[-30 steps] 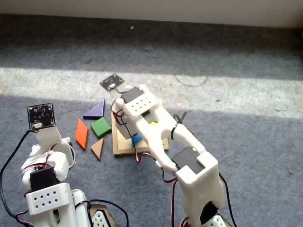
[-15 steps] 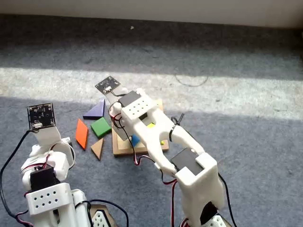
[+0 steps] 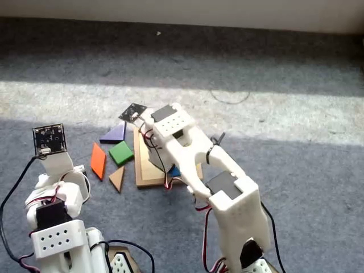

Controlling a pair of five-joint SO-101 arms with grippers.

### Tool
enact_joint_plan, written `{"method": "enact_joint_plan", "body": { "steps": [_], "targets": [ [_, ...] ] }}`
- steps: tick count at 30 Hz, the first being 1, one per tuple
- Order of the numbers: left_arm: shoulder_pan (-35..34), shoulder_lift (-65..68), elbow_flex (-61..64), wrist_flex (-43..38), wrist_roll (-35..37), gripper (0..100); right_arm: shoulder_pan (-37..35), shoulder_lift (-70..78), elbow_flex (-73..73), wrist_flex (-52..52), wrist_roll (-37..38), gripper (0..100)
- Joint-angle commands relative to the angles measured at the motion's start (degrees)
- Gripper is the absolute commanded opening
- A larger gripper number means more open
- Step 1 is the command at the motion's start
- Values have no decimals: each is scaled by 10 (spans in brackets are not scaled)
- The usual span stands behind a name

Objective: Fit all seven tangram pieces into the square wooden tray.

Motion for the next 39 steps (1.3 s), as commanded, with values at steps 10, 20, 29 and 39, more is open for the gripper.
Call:
{"method": "enact_joint_plan", "body": {
  "steps": [10,20,29,39],
  "targets": [
    [-6,-5,-13,-11,-2,8,36,-21,-55,90,39,5],
    [-6,-5,-12,-11,-1,8,39,-82,-54,50,-19,5],
    [-6,-5,-9,-24,-1,8,63,-164,-58,121,-46,5],
    [-6,-5,-9,-19,-1,8,196,-444,89,82,-99,5]
  ]
}}
